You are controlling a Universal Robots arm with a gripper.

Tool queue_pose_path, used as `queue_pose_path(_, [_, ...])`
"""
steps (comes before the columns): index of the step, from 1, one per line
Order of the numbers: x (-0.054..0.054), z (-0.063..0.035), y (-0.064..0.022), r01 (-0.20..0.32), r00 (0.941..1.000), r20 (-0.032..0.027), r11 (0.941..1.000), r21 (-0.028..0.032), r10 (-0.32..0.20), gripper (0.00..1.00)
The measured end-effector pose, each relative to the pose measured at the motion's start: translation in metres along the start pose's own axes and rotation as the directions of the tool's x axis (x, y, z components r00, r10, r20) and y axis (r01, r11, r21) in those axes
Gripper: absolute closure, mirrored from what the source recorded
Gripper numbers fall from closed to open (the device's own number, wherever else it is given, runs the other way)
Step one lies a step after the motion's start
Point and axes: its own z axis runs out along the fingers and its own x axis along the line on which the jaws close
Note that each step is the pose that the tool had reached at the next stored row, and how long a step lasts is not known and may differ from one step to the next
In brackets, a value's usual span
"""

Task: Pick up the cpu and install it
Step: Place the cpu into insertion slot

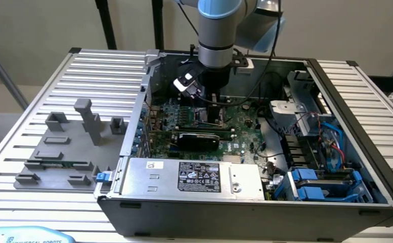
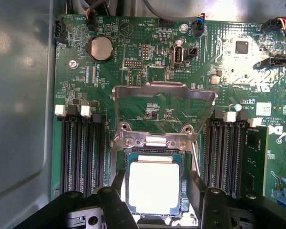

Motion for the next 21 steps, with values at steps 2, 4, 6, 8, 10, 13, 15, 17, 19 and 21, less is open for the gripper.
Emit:
queue_pose_path(2, [0.000,-0.0027,0.0001,0.000,1.0000,-0.0001,1.0000,0.0000,0.000,0.38])
queue_pose_path(4, [0.000,-0.0050,0.0002,0.000,1.0000,-0.0001,1.0000,0.0000,0.000,0.47])
queue_pose_path(6, [0.000,-0.0072,0.0003,0.000,1.0000,0.0000,1.0000,0.0000,0.000,0.53])
queue_pose_path(8, [0.000,-0.0093,0.0004,0.000,1.0000,-0.0001,1.0000,0.0000,0.000,0.59])
queue_pose_path(10, [0.000,-0.0115,0.0005,0.000,1.0000,0.0000,1.0000,0.0001,0.000,0.71])
queue_pose_path(13, [0.000,-0.0119,0.0006,0.000,1.0000,-0.0003,1.0000,-0.0001,0.000,0.82])
queue_pose_path(15, [0.000,-0.0120,0.0006,0.000,1.0000,-0.0001,1.0000,0.0000,0.000,0.88])
queue_pose_path(17, [0.000,-0.0120,0.0006,0.000,1.0000,-0.0001,1.0000,0.0000,0.000,0.89])
queue_pose_path(19, [0.000,-0.0120,0.0006,0.000,1.0000,-0.0001,1.0000,0.0000,0.000,0.89])
queue_pose_path(21, [0.000,-0.0120,0.0006,0.000,1.0000,-0.0001,1.0000,0.0000,0.000,0.89])
